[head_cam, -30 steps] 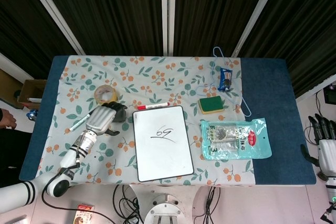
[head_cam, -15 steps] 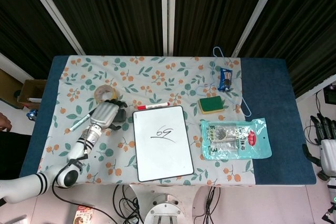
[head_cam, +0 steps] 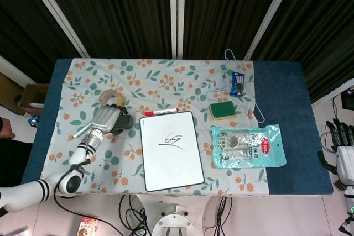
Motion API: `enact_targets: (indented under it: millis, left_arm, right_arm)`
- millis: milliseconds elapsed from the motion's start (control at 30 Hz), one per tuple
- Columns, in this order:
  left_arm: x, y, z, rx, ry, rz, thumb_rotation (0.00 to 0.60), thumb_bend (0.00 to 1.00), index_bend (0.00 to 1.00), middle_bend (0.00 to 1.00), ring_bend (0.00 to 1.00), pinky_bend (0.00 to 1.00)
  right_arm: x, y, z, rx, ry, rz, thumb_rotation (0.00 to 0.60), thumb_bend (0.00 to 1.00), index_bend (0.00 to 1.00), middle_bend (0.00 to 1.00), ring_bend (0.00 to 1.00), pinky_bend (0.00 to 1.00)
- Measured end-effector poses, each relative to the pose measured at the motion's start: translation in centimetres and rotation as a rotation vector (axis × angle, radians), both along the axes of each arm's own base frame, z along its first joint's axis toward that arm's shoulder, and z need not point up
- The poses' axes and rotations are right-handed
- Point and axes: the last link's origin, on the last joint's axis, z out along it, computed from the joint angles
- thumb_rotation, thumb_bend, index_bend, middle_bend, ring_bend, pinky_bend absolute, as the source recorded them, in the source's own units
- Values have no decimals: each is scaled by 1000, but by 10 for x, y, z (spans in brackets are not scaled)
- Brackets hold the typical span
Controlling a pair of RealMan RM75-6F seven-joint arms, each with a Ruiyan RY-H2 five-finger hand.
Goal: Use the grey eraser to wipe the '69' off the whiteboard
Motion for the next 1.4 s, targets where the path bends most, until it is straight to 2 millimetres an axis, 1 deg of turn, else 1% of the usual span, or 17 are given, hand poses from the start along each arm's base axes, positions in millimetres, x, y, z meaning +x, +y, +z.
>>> enact_targets:
  millis: [233,467,600,700,833,1067,1233,1400]
  left_arm:
    - [-2,2,0,4,1,10,600,197,356,372,303,371]
    - [-2,3,0,12,-4,12,600,283,414,419,337,396]
    - [-4,3,0,8,10,15,600,293,421,426,344,407]
    - [-4,3,-1,8,5,22,600,304,443,448,378,425]
    - [-3,2,-1,18,-15,21,600,309,502,506,452,462]
    - [-5,-2,-1,15,-50,43,600,334,560,561,510,514]
    - [4,-7,6,32,-90,11,600,342,592,592,544,547]
    - [24,-20,14,29,-148,-52,600,343,605,606,556,561]
  right_arm:
    - [0,-1,0,-1,0,-5,600,275,0,0,0,0]
    - [-1,-2,-1,3,1,-8,600,275,0,0,0,0]
    - [-1,-2,-1,5,-1,-8,600,276,0,0,0,0]
    - [-2,-1,-1,4,-1,-10,600,275,0,0,0,0]
    - [-3,-1,-1,2,-2,-13,600,275,0,0,0,0]
    - [-3,-1,-1,-7,-8,-2,600,276,0,0,0,0]
    - [-4,-1,-1,-6,-7,-4,600,276,0,0,0,0]
    - [-3,-2,-3,-3,-9,-1,600,276,0,0,0,0]
